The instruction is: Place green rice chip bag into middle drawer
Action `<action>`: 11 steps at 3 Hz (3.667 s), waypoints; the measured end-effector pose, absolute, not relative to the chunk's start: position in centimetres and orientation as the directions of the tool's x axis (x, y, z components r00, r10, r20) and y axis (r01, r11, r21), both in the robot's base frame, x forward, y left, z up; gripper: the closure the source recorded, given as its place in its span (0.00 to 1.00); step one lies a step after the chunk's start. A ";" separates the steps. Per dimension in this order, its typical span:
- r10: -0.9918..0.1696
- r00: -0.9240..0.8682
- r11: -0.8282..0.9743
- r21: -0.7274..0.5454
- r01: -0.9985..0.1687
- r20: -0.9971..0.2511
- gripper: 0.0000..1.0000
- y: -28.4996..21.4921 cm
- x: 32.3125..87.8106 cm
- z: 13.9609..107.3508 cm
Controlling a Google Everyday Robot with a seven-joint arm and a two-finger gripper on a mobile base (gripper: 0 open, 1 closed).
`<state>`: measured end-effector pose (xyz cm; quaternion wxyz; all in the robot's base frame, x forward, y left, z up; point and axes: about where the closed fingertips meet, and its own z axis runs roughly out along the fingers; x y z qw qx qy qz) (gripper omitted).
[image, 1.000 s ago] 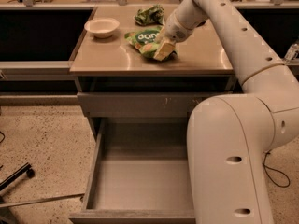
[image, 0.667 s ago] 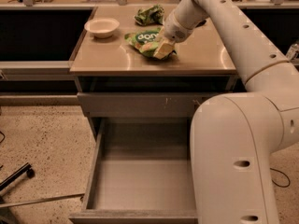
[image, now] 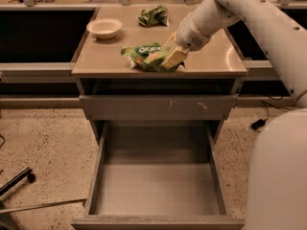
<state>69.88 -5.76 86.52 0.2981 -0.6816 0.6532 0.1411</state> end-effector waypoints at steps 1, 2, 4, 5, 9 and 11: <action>-0.767 0.126 0.014 -0.213 -0.977 -0.629 1.00 -6.3 65.3 87.2; -0.742 0.136 0.014 -0.218 -0.976 -0.656 1.00 -7.6 61.0 88.1; -0.747 0.107 0.056 -0.222 -0.973 -0.656 1.00 -10.4 56.9 88.6; -0.737 0.117 0.009 -0.183 -0.983 -0.666 1.00 -8.6 57.6 87.6; -0.660 -0.170 0.195 0.052 -0.980 -0.731 1.00 -5.1 44.6 71.4; -0.648 -0.164 0.184 0.056 -0.981 -0.744 1.00 -4.5 44.6 70.4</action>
Offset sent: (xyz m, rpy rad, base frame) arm -0.1411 -0.0412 0.0299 0.1396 -0.0106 0.0409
